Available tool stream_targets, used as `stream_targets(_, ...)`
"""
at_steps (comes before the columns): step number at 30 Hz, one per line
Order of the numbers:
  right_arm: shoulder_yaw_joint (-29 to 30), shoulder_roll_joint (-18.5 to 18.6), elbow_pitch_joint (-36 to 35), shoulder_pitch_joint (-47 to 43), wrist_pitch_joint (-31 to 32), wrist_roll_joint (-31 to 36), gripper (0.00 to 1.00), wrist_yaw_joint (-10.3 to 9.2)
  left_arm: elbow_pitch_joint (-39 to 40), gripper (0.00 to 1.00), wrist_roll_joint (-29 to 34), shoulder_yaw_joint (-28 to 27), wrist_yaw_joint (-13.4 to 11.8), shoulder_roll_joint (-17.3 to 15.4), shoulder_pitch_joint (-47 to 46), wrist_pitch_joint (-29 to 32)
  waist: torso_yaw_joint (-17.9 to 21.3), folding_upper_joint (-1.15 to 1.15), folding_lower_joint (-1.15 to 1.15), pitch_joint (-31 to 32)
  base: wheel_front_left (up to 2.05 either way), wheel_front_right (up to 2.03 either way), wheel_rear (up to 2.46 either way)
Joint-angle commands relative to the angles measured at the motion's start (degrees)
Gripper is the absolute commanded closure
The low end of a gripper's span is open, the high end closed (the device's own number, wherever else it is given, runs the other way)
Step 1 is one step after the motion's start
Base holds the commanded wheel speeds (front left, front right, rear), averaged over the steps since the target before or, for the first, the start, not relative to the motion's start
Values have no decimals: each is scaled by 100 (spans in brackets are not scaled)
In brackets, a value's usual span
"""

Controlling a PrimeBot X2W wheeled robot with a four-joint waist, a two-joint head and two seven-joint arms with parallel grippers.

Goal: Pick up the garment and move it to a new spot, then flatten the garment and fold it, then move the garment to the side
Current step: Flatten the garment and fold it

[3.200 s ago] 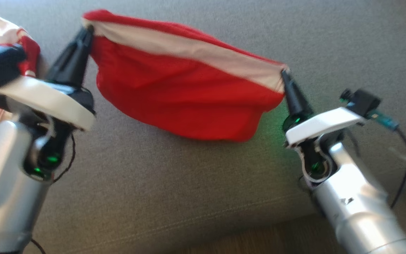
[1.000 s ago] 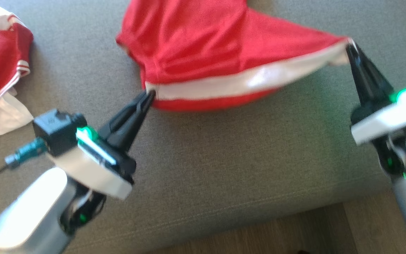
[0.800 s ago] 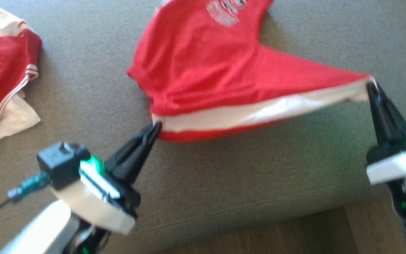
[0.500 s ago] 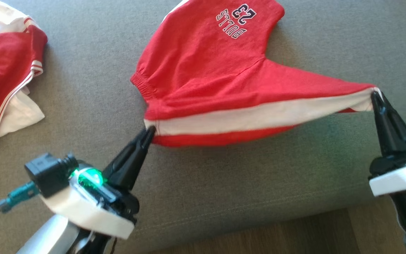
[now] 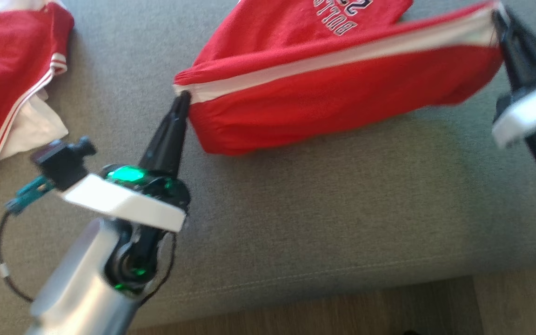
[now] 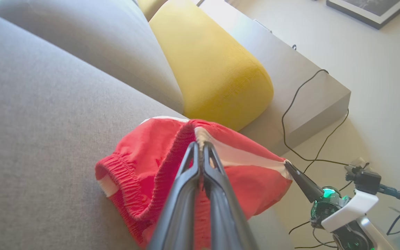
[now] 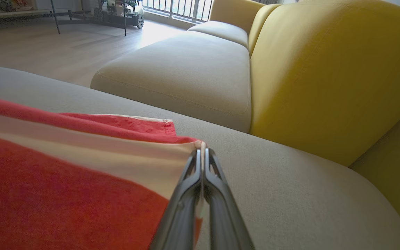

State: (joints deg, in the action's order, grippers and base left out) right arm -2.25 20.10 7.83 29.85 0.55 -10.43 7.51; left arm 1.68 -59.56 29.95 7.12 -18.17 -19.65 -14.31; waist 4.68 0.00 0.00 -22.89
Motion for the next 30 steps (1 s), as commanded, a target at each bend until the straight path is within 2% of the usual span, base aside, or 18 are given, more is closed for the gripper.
stream_targets(1,-93,15,179,430,23,98,100,-2,-28,100,-119,-169,36,48,-251,-69,-89,0,0,-137,0,0,0)
stream_targets(7,-357,-31,1631,1790,-15,360,100,-2,-637,100,-594,-27,36,548,-765,-42,-386,0,0,-482,0,0,0)
stream_targets(13,-795,-116,2969,3120,-251,424,100,-2,-720,100,-1240,-91,36,881,-1083,-59,-707,0,0,-839,0,0,0)
stream_targets(16,-1042,-210,3429,3600,-343,440,100,-2,-674,100,-1551,-119,36,909,-1158,-61,-761,0,0,-1003,0,0,0)
stream_targets(24,-1433,-319,4322,4457,-626,623,100,-2,-734,100,-1694,-113,36,843,-1413,-66,-887,0,0,-1297,0,0,0)
stream_targets(30,-1529,-344,4887,4966,-879,784,100,-2,-927,100,-1320,-172,36,922,-1636,-68,-1008,0,0,-1488,0,0,0)
